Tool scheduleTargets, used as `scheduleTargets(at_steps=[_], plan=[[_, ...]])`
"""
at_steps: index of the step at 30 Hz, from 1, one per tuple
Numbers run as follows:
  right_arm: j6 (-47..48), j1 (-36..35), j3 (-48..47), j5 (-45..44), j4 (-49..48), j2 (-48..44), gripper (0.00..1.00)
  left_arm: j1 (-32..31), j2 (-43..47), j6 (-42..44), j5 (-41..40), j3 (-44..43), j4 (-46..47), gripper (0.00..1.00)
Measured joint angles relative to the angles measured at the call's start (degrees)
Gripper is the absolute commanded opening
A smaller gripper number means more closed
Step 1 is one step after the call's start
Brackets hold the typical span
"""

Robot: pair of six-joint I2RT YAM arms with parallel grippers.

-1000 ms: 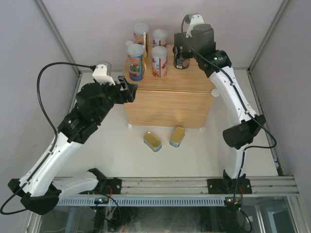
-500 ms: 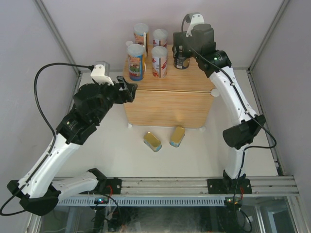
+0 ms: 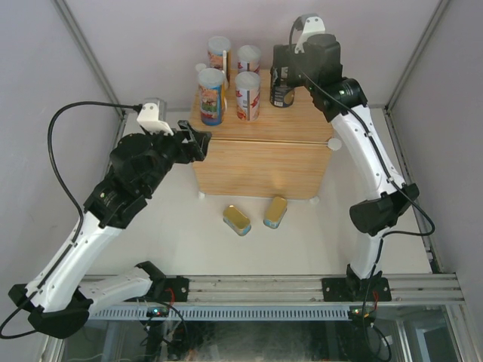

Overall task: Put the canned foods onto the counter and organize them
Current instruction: Place the canned food on the counter.

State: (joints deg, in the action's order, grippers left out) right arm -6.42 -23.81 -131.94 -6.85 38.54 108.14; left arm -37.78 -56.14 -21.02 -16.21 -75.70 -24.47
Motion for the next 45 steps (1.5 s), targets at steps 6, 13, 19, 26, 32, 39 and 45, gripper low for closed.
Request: scheduleTargets(at_steps=[6,13,19,26,32,39,45], plan=[[0.0,-0.28,1.09,-0.46,-0.2,-1.51,0.86,0.0,0.09,0.0,0.0,0.0,0.0,0.78],[0.04,-1.01,4.33,-1.27,-0.2,-3.54,0.86,0.0,0.57,-0.02,0.13,0.0,0.0,0.78],[0.07,-1.95,6.16,-2.08,-0.35,-5.99,0.85,0.0,0.83,0.0,0.13,0.02,0.02,0.78],[0.09,-2.8,9.88,-2.38,-1.57,-8.9,0.76,0.04,1.07,0.0,0.2,1.18,0.44,0.78],[0.11,-3.37,12.0,-2.67,-1.92,-9.16,0.66,0.17,1.16,0.0,0.44,1.62,0.52,0.78],[0.02,-3.56,14.25,-3.02,-2.71,-9.25,0.57,0.85,1.14,0.0,1.11,1.64,1.16,0.78],[0.0,-3.54,16.2,-3.1,-2.8,-9.27,0.55,1.31,1.01,0.0,1.7,1.64,1.29,0.78]])
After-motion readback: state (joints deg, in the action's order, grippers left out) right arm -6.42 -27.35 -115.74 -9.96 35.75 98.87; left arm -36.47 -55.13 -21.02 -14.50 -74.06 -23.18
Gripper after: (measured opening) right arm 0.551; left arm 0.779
